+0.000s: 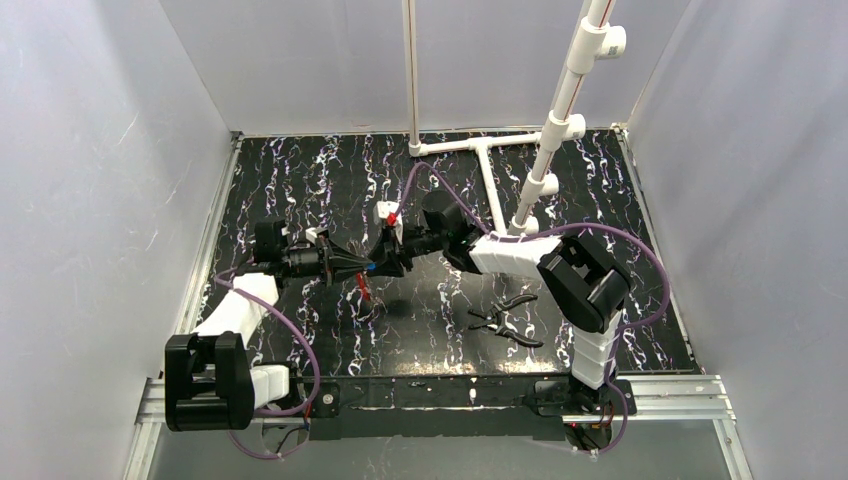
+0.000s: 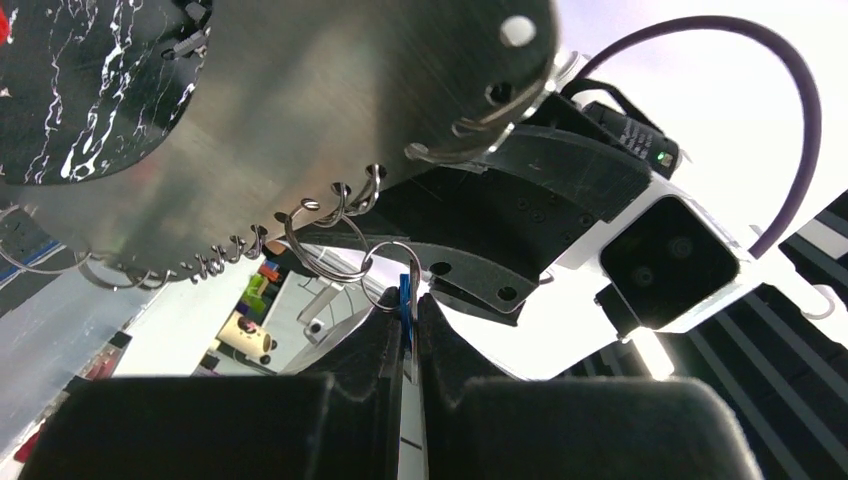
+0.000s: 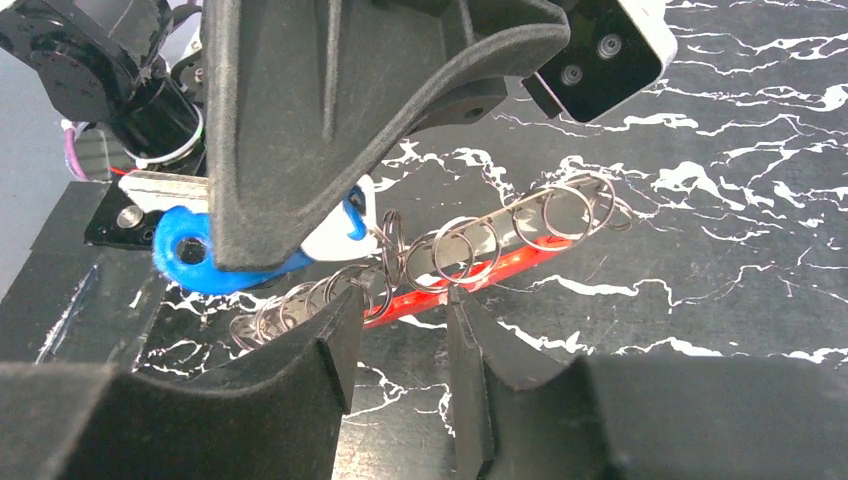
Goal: Remove the keys from the keyring
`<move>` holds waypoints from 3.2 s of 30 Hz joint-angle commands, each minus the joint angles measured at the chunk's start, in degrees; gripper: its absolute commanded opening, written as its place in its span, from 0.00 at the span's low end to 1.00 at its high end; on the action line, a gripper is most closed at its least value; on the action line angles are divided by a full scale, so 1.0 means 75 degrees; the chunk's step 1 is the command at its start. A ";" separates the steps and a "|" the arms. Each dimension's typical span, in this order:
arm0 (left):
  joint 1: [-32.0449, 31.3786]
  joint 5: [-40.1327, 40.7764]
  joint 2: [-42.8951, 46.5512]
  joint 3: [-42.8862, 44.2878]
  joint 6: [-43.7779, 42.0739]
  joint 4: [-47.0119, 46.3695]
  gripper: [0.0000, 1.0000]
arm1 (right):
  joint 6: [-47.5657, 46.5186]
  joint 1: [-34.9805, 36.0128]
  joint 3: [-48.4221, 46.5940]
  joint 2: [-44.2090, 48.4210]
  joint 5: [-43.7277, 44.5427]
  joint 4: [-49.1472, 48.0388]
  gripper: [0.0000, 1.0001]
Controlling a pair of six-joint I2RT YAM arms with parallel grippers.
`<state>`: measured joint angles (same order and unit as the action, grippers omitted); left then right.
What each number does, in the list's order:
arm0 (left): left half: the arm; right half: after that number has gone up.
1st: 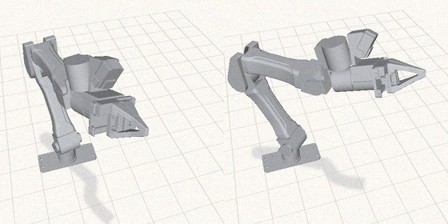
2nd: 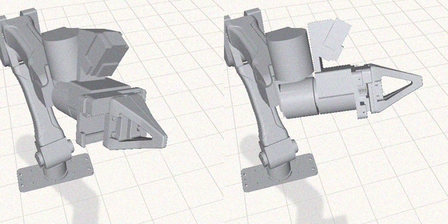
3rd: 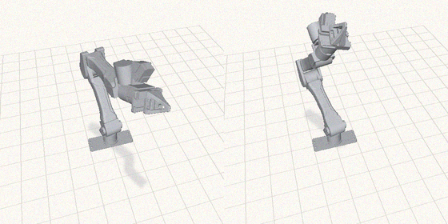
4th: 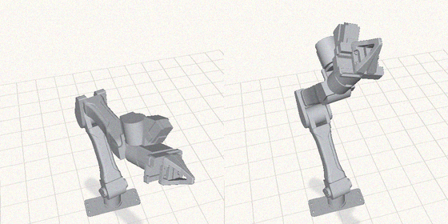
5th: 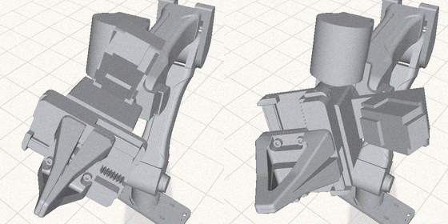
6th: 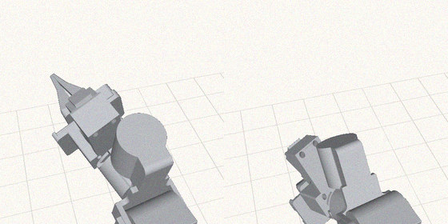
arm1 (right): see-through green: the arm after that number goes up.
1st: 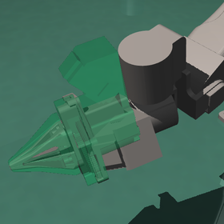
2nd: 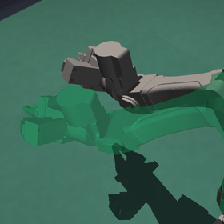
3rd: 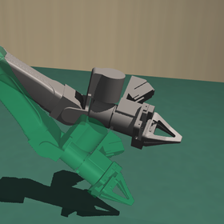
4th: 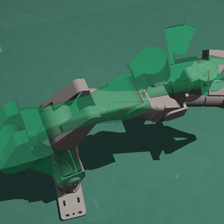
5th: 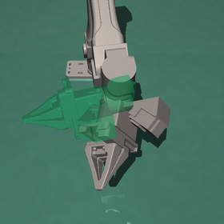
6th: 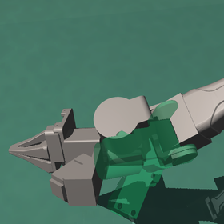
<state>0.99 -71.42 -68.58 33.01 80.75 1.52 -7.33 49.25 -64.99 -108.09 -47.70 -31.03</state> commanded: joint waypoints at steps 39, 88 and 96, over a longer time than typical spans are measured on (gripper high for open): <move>-0.0259 -0.0345 0.0055 0.0424 -0.0397 0.0239 0.00 | -0.0437 -0.0157 -0.0436 0.0515 -0.0368 0.0742 0.38; -0.0168 0.3211 0.0102 0.2267 -0.6261 0.6254 0.00 | 0.3562 -0.0591 0.0624 0.0866 0.1348 -0.2043 0.01; -0.0162 0.3172 -0.0272 0.2784 -0.6880 0.6353 0.00 | 0.4303 -0.0582 0.1465 0.0832 0.0881 -0.4195 0.01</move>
<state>-0.75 -48.42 -69.73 51.55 32.91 45.10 21.91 47.48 -55.24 -104.38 -41.76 -49.87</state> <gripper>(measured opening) 0.034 0.031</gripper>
